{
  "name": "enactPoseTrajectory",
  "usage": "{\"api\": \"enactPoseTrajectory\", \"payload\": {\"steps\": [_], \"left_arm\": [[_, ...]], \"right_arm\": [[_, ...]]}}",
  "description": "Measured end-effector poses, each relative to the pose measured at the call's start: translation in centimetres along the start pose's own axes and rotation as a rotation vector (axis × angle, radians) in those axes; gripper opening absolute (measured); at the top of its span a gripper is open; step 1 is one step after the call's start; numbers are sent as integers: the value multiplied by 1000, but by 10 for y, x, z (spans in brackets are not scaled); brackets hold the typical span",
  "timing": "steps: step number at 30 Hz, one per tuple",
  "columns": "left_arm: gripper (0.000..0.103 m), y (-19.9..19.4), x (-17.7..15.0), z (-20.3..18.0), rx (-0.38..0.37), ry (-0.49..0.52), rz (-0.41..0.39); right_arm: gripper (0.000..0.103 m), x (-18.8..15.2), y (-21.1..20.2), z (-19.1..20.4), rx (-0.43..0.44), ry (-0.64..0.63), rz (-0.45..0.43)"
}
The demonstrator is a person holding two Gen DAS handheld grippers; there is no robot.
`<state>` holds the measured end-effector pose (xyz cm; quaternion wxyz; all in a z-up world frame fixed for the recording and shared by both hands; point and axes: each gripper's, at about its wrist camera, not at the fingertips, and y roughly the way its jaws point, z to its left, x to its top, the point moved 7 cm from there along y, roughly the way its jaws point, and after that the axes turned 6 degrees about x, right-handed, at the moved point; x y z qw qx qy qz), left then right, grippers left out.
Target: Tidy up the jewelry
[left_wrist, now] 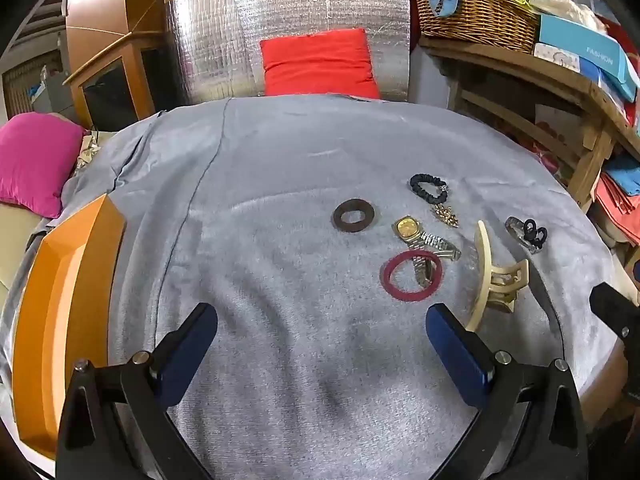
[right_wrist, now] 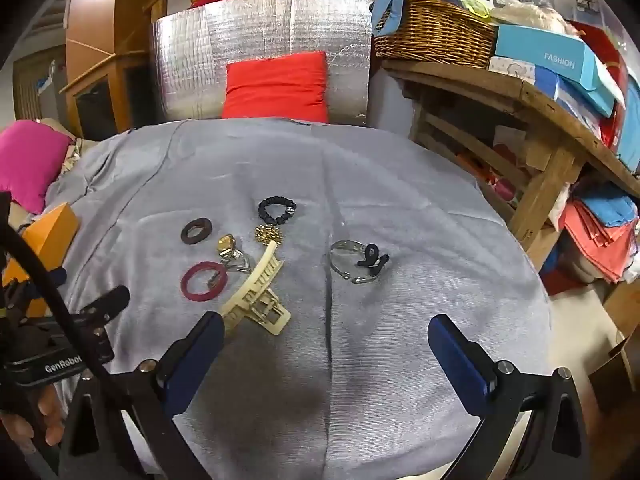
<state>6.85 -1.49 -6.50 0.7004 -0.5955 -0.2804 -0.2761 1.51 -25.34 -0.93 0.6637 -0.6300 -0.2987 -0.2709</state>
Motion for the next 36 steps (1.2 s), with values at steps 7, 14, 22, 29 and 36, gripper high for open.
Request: {"api": "enactPoseTrajectory", "payload": {"steps": [7, 14, 22, 29, 36], "left_arm": [[103, 0, 2, -3, 0, -10, -5], [103, 3, 0, -1, 48, 15, -3], [103, 8, -4, 5, 61, 22, 23], [103, 11, -5, 7, 45, 15, 38], [103, 12, -7, 5, 43, 18, 47]], "right_arm": [[103, -1, -1, -9, -17, 6, 0], [103, 0, -1, -11, -26, 6, -5], [103, 1, -1, -10, -35, 3, -7], [103, 1, 2, -8, -39, -4, -3], [103, 0, 3, -5, -39, -8, 1]]}}
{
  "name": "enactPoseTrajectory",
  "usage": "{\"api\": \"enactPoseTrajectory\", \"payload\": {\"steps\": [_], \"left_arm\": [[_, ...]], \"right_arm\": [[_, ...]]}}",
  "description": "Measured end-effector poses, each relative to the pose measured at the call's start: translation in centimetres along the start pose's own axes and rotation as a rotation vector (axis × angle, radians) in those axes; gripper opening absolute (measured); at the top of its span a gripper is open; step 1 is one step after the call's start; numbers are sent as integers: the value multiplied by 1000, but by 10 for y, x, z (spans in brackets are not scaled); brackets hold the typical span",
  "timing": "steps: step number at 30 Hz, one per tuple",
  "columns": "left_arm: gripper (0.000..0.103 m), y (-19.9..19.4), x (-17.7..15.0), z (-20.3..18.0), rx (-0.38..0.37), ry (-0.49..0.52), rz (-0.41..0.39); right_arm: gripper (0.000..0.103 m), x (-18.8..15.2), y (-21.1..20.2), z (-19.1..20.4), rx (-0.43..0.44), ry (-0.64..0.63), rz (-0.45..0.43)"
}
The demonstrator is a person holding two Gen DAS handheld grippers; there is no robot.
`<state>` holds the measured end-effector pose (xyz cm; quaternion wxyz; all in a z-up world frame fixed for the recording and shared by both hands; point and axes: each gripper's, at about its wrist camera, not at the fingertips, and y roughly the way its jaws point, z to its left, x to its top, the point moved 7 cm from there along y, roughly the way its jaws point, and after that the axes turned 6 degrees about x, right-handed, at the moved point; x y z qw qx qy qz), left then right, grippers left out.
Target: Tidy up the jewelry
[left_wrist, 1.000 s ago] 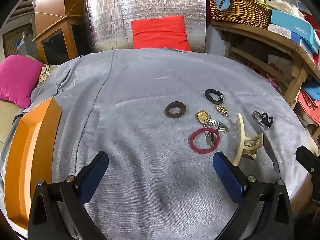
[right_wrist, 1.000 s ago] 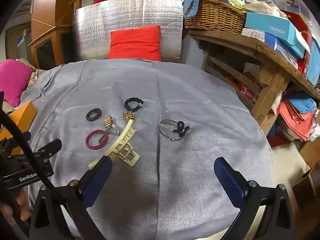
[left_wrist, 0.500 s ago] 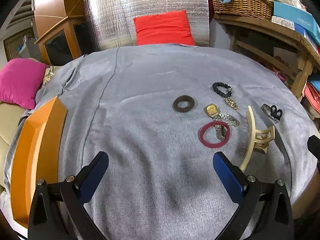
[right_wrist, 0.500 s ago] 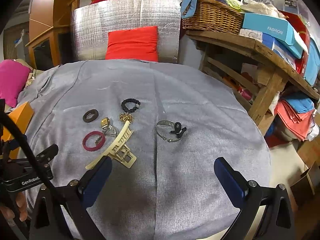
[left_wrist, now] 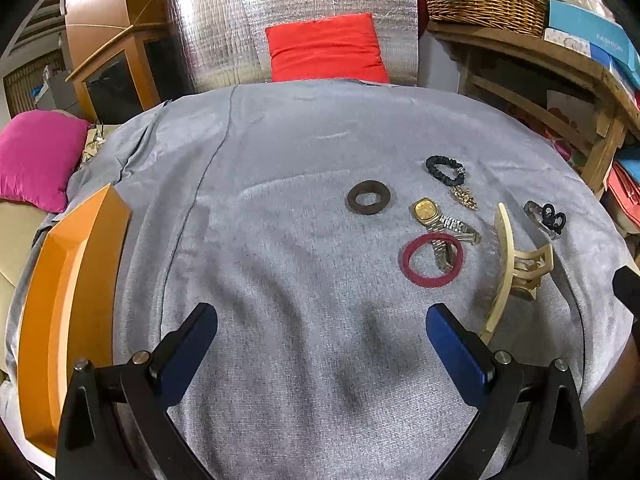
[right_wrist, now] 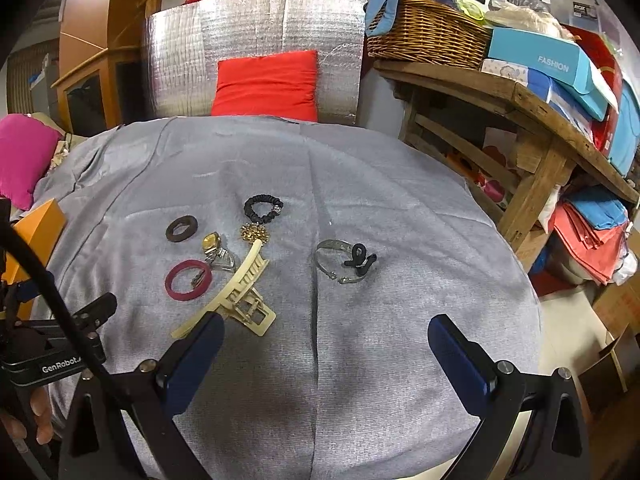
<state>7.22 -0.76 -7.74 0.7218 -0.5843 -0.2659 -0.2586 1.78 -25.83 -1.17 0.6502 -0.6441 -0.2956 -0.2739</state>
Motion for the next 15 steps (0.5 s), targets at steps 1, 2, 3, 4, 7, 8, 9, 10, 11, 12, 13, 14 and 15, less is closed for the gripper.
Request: {"api": "enactPoseTrajectory", "payload": {"steps": [1, 2, 3, 4, 7, 8, 9, 10, 11, 12, 13, 14, 15], "left_arm": [[103, 0, 0, 0, 0, -2, -2], [103, -1, 0, 1, 0, -4, -4], [103, -1, 0, 1, 1, -5, -4], [103, -1, -1, 1, 0, -5, -4], [103, -1, -1, 0, -4, -2, -5], [103, -1, -1, 0, -6, -1, -6], [103, -2, -1, 0, -7, 0, -8], [103, -2, 0, 0, -8, 1, -9], [103, -3, 0, 0, -9, 0, -11], [103, -3, 0, 0, -13, -1, -11], [103, -3, 0, 0, -15, -1, -12], [103, -4, 0, -1, -14, 0, -13], [103, -4, 1, -1, -14, 2, -15]], "right_arm": [[103, 0, 1, 1, 0, -1, 1], [103, 0, 1, 1, -1, -2, 1], [103, 0, 1, 1, -1, -3, 1], [103, 0, 1, 1, -2, -4, 1], [103, 0, 1, 1, -2, -4, 1], [103, 0, 1, 1, -3, -4, 1], [103, 0, 1, 1, -4, -5, 1], [103, -1, 2, 1, -5, -5, 2], [103, -1, 2, 1, -6, -5, 2], [103, -1, 2, 1, -7, -5, 2], [103, -1, 2, 0, -8, -4, 2], [103, -1, 2, 0, -8, -3, 2], [103, -1, 2, -1, -8, -2, 2]]}}
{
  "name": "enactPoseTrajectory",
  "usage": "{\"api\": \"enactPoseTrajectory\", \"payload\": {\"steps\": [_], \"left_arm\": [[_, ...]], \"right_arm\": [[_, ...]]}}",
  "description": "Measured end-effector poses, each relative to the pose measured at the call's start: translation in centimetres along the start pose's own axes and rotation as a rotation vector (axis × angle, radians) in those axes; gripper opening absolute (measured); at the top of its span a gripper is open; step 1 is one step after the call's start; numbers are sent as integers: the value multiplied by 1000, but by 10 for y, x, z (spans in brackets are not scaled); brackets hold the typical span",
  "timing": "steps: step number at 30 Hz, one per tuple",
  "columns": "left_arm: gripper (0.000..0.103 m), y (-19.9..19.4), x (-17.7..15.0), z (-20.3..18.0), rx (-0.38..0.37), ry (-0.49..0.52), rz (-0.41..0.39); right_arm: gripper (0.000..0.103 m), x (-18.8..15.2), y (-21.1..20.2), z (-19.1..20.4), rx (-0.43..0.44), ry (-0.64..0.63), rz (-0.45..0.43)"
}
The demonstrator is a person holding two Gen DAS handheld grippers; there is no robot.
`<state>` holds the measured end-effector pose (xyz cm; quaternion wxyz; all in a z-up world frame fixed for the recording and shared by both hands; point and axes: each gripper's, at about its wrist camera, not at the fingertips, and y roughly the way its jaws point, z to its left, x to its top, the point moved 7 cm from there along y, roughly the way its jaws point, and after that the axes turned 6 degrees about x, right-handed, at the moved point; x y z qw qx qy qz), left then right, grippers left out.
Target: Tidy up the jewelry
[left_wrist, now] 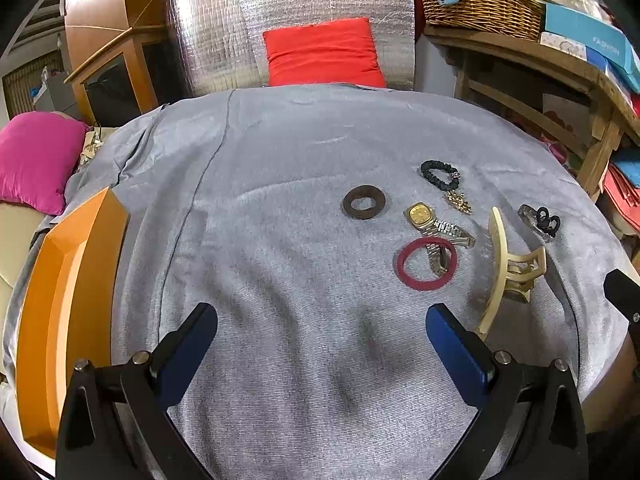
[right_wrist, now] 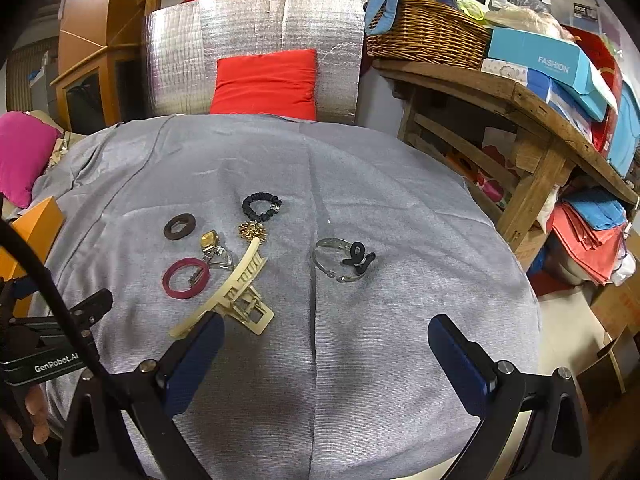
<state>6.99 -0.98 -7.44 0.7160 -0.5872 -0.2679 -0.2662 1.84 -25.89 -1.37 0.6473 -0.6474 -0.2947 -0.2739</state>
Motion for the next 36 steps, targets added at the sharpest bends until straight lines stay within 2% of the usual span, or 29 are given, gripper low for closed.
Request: {"api": "enactPoseTrajectory", "payload": {"steps": [28, 32, 36], "left_arm": [[103, -6, 3, -13, -8, 27, -24], [103, -8, 4, -18, -21, 34, -32], [103, -13, 5, -30, -63, 58, -53]], "right_arm": [[103, 0, -1, -6, -7, 8, -1], [103, 1, -1, -8, -5, 14, -5], [103, 9, -2, -29, 8, 71, -25]]}}
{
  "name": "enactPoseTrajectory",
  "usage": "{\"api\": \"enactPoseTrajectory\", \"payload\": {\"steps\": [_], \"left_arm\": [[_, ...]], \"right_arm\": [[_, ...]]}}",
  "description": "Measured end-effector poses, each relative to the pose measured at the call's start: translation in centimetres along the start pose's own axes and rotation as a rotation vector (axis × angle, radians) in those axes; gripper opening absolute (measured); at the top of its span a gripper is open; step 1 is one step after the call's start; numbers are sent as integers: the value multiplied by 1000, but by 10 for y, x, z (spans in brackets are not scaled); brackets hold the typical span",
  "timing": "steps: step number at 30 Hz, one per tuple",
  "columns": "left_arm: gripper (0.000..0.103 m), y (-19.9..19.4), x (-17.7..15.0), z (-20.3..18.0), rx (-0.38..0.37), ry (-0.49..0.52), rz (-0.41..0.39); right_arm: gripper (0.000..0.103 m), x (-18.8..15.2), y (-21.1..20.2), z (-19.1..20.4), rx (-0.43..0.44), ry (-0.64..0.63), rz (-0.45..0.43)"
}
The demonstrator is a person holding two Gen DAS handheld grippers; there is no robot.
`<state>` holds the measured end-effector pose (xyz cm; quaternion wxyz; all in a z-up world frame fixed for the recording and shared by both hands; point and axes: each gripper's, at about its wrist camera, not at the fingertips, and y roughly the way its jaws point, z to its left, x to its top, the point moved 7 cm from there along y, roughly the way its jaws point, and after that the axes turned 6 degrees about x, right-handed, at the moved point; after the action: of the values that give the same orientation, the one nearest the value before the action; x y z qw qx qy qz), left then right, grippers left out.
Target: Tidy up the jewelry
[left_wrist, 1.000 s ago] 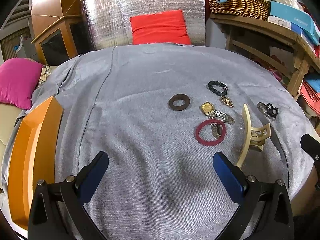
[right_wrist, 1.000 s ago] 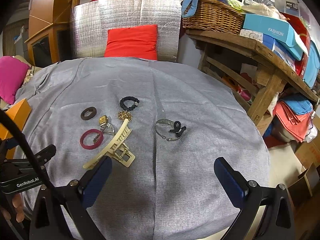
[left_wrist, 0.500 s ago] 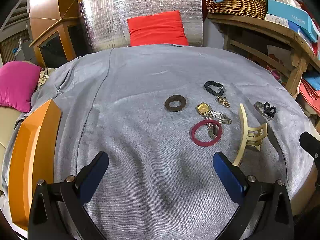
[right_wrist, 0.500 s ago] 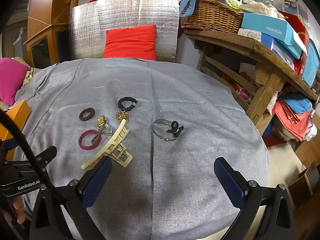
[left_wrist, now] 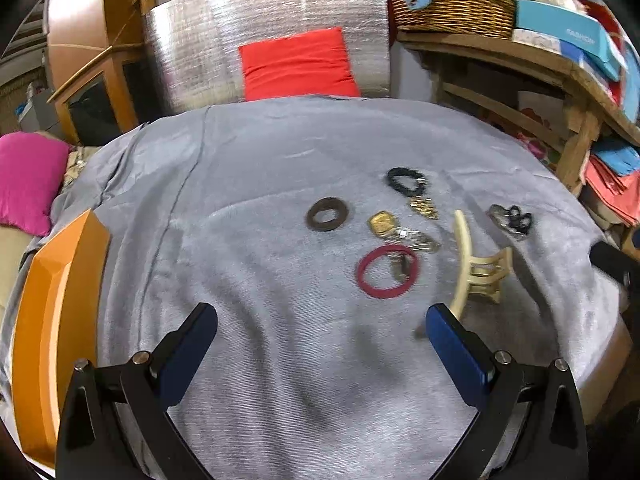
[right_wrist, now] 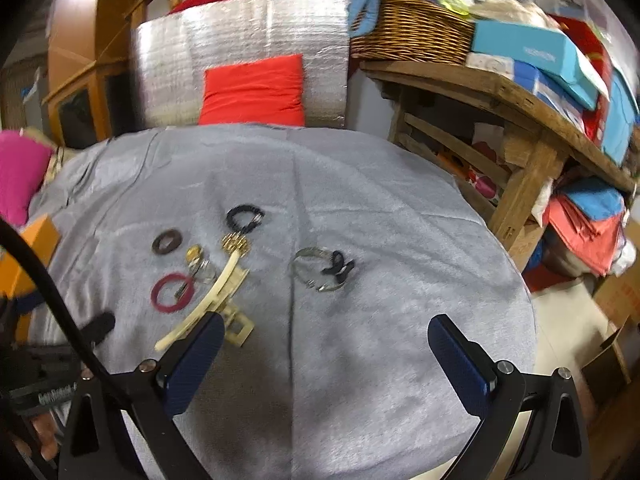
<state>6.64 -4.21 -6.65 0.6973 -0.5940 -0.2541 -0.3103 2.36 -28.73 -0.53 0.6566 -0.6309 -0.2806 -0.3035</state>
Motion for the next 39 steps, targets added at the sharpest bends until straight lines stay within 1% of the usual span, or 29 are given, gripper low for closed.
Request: {"api": "enactPoseTrajectory", "payload": {"steps": [2, 4, 7, 10, 12, 14, 15, 16, 17, 18, 19, 20, 21, 22, 23, 24, 25, 26, 28, 29, 30, 33, 34, 35, 37, 39], "left_arm": [[103, -3, 1, -9, -20, 26, -18], [103, -6, 3, -20, -56, 52, -31], [103, -8, 4, -39, -111, 97, -42], [103, -5, 4, -58, -172, 131, -33], [103, -3, 3, -69, -216, 151, -18], [102, 0, 0, -81, -252, 172, -1], [97, 2, -2, -87, -266, 182, 9], [92, 4, -3, -91, -280, 190, 17], [81, 7, -5, -95, -293, 198, 33], [73, 11, -7, -99, -304, 200, 51], [70, 15, -8, -101, -313, 196, 68], [64, 19, -9, -102, -323, 188, 85], [59, 22, -9, -102, -335, 174, 102], [56, 25, -9, -102, -348, 159, 115], [52, 26, -9, -102, -359, 148, 121], [51, 27, -9, -102, -368, 138, 124], [50, 27, -9, -102, -372, 133, 125], [48, 27, -8, -103, -377, 132, 126], [38, 26, -9, -104, -399, 132, 128], [30, 25, -9, -106, -414, 134, 135], [27, 26, -10, -108, -425, 138, 143], [24, 28, -11, -112, -438, 144, 152], [24, 28, -11, -113, -441, 145, 153], [24, 28, -11, -114, -447, 143, 154], [24, 29, -10, -115, -456, 138, 158], [24, 30, -10, -115, -458, 127, 160]], "right_arm": [[103, 5, 0, -16, 18, 59, -8], [103, 10, 4, -31, 48, 114, -4], [103, 15, 15, -45, 112, 169, 28], [102, 16, 29, -53, 192, 216, 68], [99, 14, 38, -56, 256, 259, 106], [92, 12, 47, -60, 324, 317, 135], [90, 12, 51, -62, 351, 342, 144], [83, 11, 56, -65, 381, 374, 156], [79, 11, 60, -66, 396, 395, 165], [77, 12, 66, -67, 418, 421, 177], [74, 12, 71, -68, 439, 441, 188], [72, 13, 76, -69, 463, 462, 199], [66, 14, 82, -68, 487, 481, 211], [64, 15, 86, -68, 501, 493, 221], [64, 16, 91, -69, 506, 503, 229], [62, 18, 97, -70, 506, 513, 237], [55, 19, 103, -71, 505, 522, 243], [51, 20, 107, -73, 506, 530, 248], [50, 24, 116, -76, 495, 542, 253], [48, 26, 120, -77, 484, 538, 255], [43, 27, 124, -77, 476, 533, 256], [42, 30, 135, -77, 451, 521, 264], [37, 31, 138, -76, 448, 517, 266], [36, 32, 140, -75, 444, 510, 268], [36, 33, 143, -73, 439, 495, 271], [36, 35, 144, -68, 451, 487, 273]]}}
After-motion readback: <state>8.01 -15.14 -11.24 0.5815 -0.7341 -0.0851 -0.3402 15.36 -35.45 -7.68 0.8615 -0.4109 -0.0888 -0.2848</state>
